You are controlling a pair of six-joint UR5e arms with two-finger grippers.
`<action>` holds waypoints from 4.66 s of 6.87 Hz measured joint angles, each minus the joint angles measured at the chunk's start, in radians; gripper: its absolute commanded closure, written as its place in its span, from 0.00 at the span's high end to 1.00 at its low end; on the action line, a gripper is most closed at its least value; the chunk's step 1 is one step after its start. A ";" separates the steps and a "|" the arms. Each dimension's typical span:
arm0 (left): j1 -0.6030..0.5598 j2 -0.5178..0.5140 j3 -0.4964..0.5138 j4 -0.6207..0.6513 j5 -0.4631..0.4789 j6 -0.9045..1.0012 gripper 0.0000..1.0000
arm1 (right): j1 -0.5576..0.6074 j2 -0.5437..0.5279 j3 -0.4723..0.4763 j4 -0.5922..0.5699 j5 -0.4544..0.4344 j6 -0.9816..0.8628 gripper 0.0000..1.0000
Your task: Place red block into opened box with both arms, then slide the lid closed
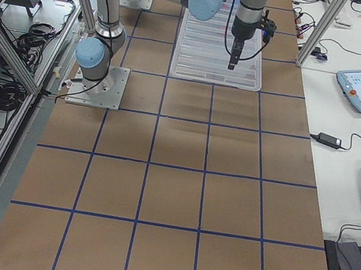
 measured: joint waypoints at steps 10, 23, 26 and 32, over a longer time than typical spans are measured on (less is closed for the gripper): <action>-0.031 0.082 0.318 -0.381 0.033 -0.020 1.00 | -0.076 -0.022 0.378 -0.287 -0.012 -0.141 0.98; -0.061 0.292 0.405 -0.625 0.060 -0.054 1.00 | 0.256 -0.024 0.339 -0.332 0.063 -0.074 0.99; -0.050 0.282 0.409 -0.561 0.088 -0.003 1.00 | 0.273 -0.078 0.224 -0.185 0.080 0.027 1.00; -0.064 0.280 0.388 -0.558 0.077 0.015 1.00 | 0.365 -0.068 0.036 0.002 0.119 0.198 1.00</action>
